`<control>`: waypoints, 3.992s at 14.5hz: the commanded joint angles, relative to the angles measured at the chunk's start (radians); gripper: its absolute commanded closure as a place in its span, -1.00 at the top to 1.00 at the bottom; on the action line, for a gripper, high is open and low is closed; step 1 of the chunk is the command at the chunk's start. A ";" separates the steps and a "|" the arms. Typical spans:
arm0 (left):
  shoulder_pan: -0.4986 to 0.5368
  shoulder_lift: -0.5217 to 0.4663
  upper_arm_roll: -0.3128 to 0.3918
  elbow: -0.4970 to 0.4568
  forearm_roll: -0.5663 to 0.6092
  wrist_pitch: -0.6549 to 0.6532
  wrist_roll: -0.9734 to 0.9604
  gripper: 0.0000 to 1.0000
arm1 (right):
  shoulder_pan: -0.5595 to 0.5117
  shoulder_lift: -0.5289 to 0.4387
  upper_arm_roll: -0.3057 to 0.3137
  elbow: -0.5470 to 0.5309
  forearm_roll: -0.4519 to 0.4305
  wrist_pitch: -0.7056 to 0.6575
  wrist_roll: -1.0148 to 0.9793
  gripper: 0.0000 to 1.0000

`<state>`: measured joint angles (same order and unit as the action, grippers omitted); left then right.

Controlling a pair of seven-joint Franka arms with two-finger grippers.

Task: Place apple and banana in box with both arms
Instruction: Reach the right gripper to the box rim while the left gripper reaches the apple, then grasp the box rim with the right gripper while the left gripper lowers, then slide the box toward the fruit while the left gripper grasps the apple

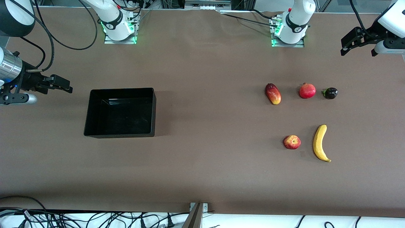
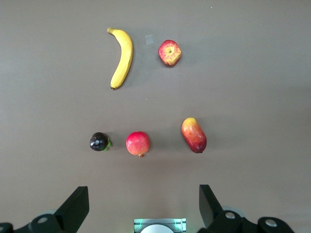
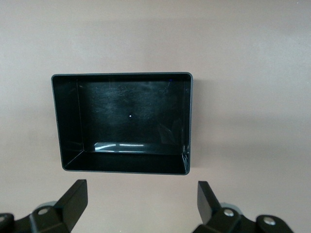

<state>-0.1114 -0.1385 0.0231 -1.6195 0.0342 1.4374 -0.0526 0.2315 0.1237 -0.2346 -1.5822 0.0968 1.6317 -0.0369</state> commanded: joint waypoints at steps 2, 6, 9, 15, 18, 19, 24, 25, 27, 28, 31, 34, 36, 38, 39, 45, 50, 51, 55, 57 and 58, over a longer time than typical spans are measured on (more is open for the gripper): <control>-0.002 0.004 0.005 0.012 -0.027 -0.014 0.008 1.00 | 0.000 -0.009 0.008 0.013 -0.019 -0.019 0.005 1.00; -0.002 0.004 0.005 0.012 -0.027 -0.014 0.008 1.00 | -0.001 -0.003 0.004 0.008 -0.035 -0.019 0.012 1.00; -0.002 0.004 0.005 0.012 -0.027 -0.014 0.008 1.00 | 0.005 0.027 0.008 -0.089 -0.141 0.047 0.040 1.00; -0.002 0.036 0.005 0.010 -0.051 0.003 0.004 1.00 | -0.046 0.119 -0.008 -0.381 -0.138 0.449 0.040 1.00; -0.004 0.108 0.003 -0.017 -0.065 0.104 -0.003 1.00 | -0.067 0.128 -0.009 -0.525 -0.135 0.630 0.035 1.00; -0.005 0.143 0.000 -0.031 -0.066 0.157 -0.004 1.00 | -0.072 0.132 -0.009 -0.553 -0.129 0.664 0.034 1.00; -0.010 0.356 -0.002 -0.031 -0.071 0.435 0.002 1.00 | -0.080 0.165 -0.009 -0.620 -0.120 0.747 0.034 0.92; -0.005 0.394 -0.006 -0.031 -0.073 0.489 -0.006 1.00 | -0.080 0.169 -0.009 -0.627 -0.114 0.754 0.034 0.75; 0.001 0.468 -0.015 -0.034 -0.080 0.599 -0.006 1.00 | -0.081 0.172 -0.009 -0.628 -0.112 0.752 0.032 0.20; -0.001 0.511 -0.015 -0.033 -0.082 0.645 -0.006 1.00 | -0.081 0.172 -0.009 -0.628 -0.112 0.751 0.032 -0.25; 0.001 0.601 -0.022 -0.034 -0.080 0.744 -0.006 1.00 | -0.080 0.172 -0.008 -0.624 -0.098 0.743 0.040 -1.00; 0.006 0.684 -0.022 -0.034 -0.077 0.843 0.002 1.00 | -0.074 0.165 0.001 -0.596 -0.080 0.705 0.031 -1.00; 0.006 0.735 -0.022 -0.036 -0.077 0.902 0.002 1.00 | -0.072 0.159 0.046 -0.520 -0.060 0.613 0.031 -1.00; 0.012 0.752 -0.022 -0.043 -0.068 0.914 0.005 1.00 | -0.063 0.162 0.119 -0.405 -0.013 0.492 0.049 -1.00; 0.013 0.763 -0.022 -0.045 -0.065 0.919 0.005 1.00 | -0.052 0.169 0.148 -0.348 0.016 0.440 0.077 -1.00; 0.015 0.820 -0.023 -0.048 -0.065 0.985 -0.004 1.00 | 0.156 0.178 0.158 -0.292 0.092 0.412 0.273 -1.00; 0.013 0.853 -0.028 -0.048 -0.068 1.009 -0.015 1.00 | 0.394 0.307 0.158 -0.178 0.096 0.482 0.569 -1.00; 0.013 0.859 -0.028 -0.048 -0.068 1.015 -0.016 1.00 | 0.434 0.344 0.158 -0.147 0.096 0.505 0.618 -1.00; 0.013 0.872 -0.035 -0.048 -0.066 1.040 -0.069 -0.61 | 0.528 0.468 0.158 -0.010 0.098 0.522 0.744 -1.00; 0.013 0.872 -0.038 -0.048 -0.065 1.040 -0.069 -1.00 | 0.558 0.514 0.158 0.051 0.127 0.522 0.758 -1.00; 0.013 0.870 -0.040 -0.052 -0.063 1.040 -0.070 -1.00 | 0.572 0.530 0.158 0.065 0.136 0.524 0.756 -1.00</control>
<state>-0.1038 0.7260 -0.0020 -1.6736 -0.0189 2.4682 -0.1113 0.7728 0.6092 -0.0650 -1.6039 0.1931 2.1678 0.7091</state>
